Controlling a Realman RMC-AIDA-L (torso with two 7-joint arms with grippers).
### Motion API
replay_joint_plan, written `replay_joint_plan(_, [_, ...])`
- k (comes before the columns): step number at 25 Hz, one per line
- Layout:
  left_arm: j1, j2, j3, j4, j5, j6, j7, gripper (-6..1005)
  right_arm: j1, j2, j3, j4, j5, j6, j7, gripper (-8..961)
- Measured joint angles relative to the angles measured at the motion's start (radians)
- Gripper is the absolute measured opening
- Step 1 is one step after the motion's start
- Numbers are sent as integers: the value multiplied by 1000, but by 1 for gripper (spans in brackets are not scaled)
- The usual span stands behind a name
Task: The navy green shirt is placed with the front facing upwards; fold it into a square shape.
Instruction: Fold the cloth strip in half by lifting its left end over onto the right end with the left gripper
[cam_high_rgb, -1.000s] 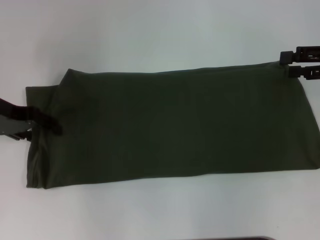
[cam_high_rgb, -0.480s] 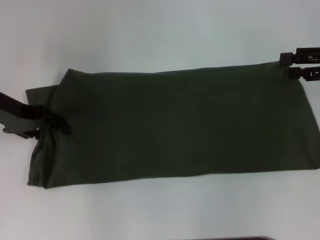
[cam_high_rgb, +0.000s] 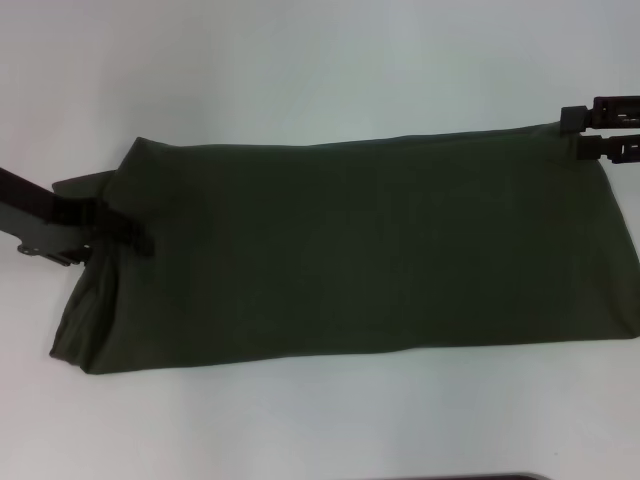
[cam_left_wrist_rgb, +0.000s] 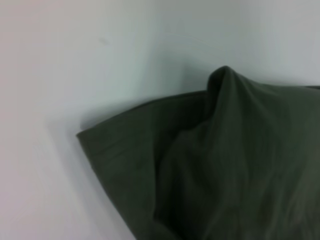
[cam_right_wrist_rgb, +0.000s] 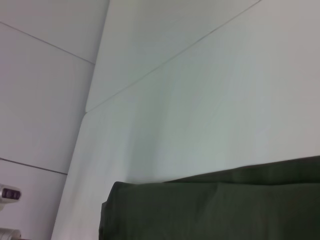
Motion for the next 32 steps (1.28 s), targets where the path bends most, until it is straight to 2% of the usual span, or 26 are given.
replay_joint_plan(32, [-8, 12, -32, 73, -52, 17, 14, 723, -2, -3, 2, 0, 0, -1, -2, 806])
